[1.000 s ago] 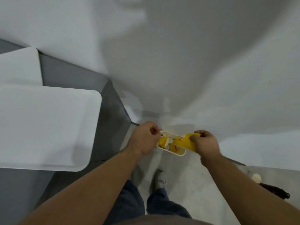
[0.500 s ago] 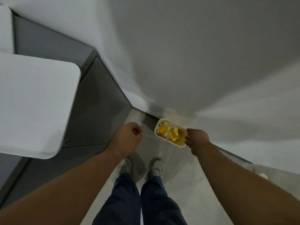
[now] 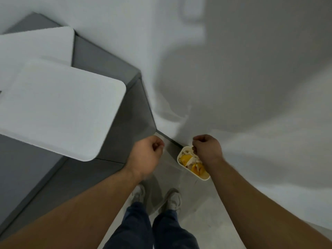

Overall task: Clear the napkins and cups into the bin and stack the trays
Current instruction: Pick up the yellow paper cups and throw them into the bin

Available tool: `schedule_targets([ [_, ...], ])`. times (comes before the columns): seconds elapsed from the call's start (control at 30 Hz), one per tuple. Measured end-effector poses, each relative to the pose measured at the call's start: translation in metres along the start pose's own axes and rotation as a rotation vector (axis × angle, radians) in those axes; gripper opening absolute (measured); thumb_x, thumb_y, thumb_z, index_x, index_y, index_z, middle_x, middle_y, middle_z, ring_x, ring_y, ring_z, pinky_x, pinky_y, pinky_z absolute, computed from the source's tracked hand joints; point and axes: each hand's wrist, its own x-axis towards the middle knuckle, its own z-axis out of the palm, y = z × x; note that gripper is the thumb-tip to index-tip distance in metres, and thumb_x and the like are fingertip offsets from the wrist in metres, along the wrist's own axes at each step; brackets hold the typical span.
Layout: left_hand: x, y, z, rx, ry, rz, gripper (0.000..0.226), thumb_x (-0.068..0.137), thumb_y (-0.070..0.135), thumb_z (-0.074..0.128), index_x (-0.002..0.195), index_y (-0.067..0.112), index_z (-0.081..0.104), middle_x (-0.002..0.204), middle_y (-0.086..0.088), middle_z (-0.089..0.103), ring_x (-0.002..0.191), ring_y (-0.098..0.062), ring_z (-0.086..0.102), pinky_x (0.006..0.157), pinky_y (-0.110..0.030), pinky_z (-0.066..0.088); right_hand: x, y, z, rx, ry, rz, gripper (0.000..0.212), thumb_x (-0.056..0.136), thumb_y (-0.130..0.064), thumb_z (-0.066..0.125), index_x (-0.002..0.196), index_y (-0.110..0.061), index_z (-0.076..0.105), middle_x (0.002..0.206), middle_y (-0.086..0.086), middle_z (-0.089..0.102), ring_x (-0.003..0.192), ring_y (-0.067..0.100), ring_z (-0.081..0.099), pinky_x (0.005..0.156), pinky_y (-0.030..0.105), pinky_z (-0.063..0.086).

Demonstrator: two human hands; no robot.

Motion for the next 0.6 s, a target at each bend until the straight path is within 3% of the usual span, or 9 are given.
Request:
schedule_targets([
  [0.07,-0.013,0.007,-0.025,-0.028,0.050,0.043,0.009,0.092,0.019,0.066,0.086,0.024,0.070,0.073,0.002,0.072,0.071,-0.017,0.072,0.074,-0.039,0.060,-0.024,-0.032,0.012,0.011,-0.037,-0.113,0.009,0.085,-0.022,0.067,0.086,-0.028,0.074,0.076,-0.007,0.075,0.073,0.015,0.073,0.070,0.035,0.063],
  [0.27,-0.060,0.010,-0.123,-0.194,0.184,0.109,0.012,0.092,0.033,0.063,0.084,0.029,0.070,0.068,0.004,0.074,0.062,-0.009,0.072,0.066,-0.023,0.058,-0.118,-0.129,0.062,0.055,-0.177,-0.449,0.008,0.086,-0.020,0.068,0.087,-0.027,0.072,0.076,-0.009,0.074,0.069,0.011,0.072,0.066,0.028,0.060],
  [0.37,-0.084,-0.007,-0.177,-0.263,0.289,0.069,0.014,0.096,0.030,0.064,0.084,0.027,0.071,0.073,0.003,0.075,0.066,-0.014,0.074,0.070,-0.031,0.063,-0.169,-0.163,0.091,0.026,-0.321,-0.551,0.009,0.089,-0.023,0.067,0.089,-0.031,0.071,0.080,-0.014,0.073,0.073,0.010,0.071,0.062,0.024,0.061],
  [0.5,-0.134,-0.059,-0.237,-0.347,0.464,0.029,0.015,0.091,0.031,0.063,0.081,0.023,0.071,0.074,-0.002,0.075,0.067,-0.020,0.075,0.073,-0.044,0.065,-0.233,-0.182,0.144,-0.061,-0.438,-0.678,0.008,0.089,-0.024,0.067,0.091,-0.031,0.071,0.084,-0.019,0.073,0.076,0.005,0.071,0.074,0.028,0.060],
  [0.6,-0.172,-0.109,-0.269,-0.375,0.581,-0.016,0.016,0.090,0.030,0.062,0.080,0.021,0.069,0.068,-0.003,0.075,0.066,-0.024,0.075,0.077,-0.052,0.063,-0.274,-0.185,0.189,-0.129,-0.498,-0.755,0.009,0.088,-0.023,0.067,0.089,-0.031,0.071,0.081,-0.018,0.073,0.071,0.008,0.071,0.073,0.031,0.061],
])
